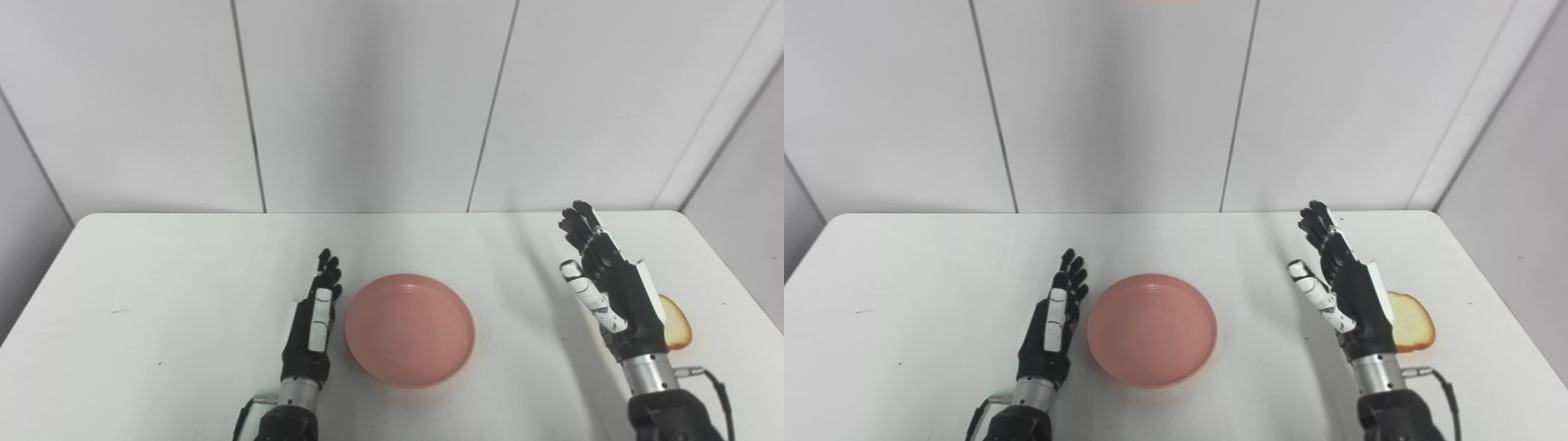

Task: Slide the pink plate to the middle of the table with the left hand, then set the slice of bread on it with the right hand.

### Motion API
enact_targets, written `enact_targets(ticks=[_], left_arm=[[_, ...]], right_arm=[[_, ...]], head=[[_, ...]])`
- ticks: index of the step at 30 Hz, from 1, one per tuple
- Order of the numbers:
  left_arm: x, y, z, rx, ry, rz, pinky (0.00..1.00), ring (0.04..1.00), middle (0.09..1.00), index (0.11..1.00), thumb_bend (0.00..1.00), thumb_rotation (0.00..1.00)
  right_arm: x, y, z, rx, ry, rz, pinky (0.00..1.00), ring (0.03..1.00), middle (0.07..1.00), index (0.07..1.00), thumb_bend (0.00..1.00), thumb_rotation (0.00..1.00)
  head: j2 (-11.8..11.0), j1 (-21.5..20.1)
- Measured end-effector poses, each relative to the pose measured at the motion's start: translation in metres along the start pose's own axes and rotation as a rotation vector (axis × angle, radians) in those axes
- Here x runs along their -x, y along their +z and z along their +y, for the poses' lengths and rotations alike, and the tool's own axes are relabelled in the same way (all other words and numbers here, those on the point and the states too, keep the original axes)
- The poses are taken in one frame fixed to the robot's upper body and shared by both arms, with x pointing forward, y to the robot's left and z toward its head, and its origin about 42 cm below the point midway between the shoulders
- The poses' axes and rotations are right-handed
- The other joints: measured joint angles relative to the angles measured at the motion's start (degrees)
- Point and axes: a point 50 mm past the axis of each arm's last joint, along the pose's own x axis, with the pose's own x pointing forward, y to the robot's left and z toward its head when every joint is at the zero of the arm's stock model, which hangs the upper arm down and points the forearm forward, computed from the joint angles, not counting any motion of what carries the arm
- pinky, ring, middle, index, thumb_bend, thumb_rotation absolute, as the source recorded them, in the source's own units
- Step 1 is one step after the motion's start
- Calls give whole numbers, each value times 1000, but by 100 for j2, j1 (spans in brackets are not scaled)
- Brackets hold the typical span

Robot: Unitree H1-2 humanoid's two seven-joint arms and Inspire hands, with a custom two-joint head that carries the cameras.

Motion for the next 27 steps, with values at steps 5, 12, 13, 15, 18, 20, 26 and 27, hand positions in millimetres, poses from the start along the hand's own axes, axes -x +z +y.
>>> enact_targets(ticks=[5,12,13,15,18,20,26,27], left_arm=[[0,0,2,0,7,0,1000,999,1000,1000,705,1000],[0,2,11,58,5,-1,1000,1000,1000,1000,740,1000],[0,3,13,69,-4,0,1000,1000,1000,1000,743,1000],[0,3,16,85,-12,-1,1000,1000,1000,1000,751,1000],[0,3,21,104,-21,-1,1000,1000,1000,1000,753,1000],[-2,3,24,102,-28,-2,1000,1000,1000,1000,758,1000],[-4,2,28,99,-37,-3,1000,1000,1000,1000,754,1000],[-4,2,28,103,-39,-3,1000,1000,1000,1000,750,1000]], right_arm=[[-7,13,-58,257,118,43,839,874,882,877,806,549],[-9,15,-81,415,173,124,838,903,894,874,884,502],[-9,14,-82,446,190,146,824,900,897,877,884,497],[-10,14,-84,502,221,166,782,891,907,885,891,481],[-14,15,-95,589,271,201,740,870,916,891,908,434],[-17,14,-105,632,274,233,763,881,925,899,936,422],[-17,6,-116,759,336,345,771,884,928,924,986,369],[-17,5,-116,783,359,359,778,889,927,929,995,366]], head=[[-79,-414],[-290,-1239],[-290,-1240],[-351,-1458],[-369,-1555],[-387,-1609],[-448,-1697],[-457,-1697]])
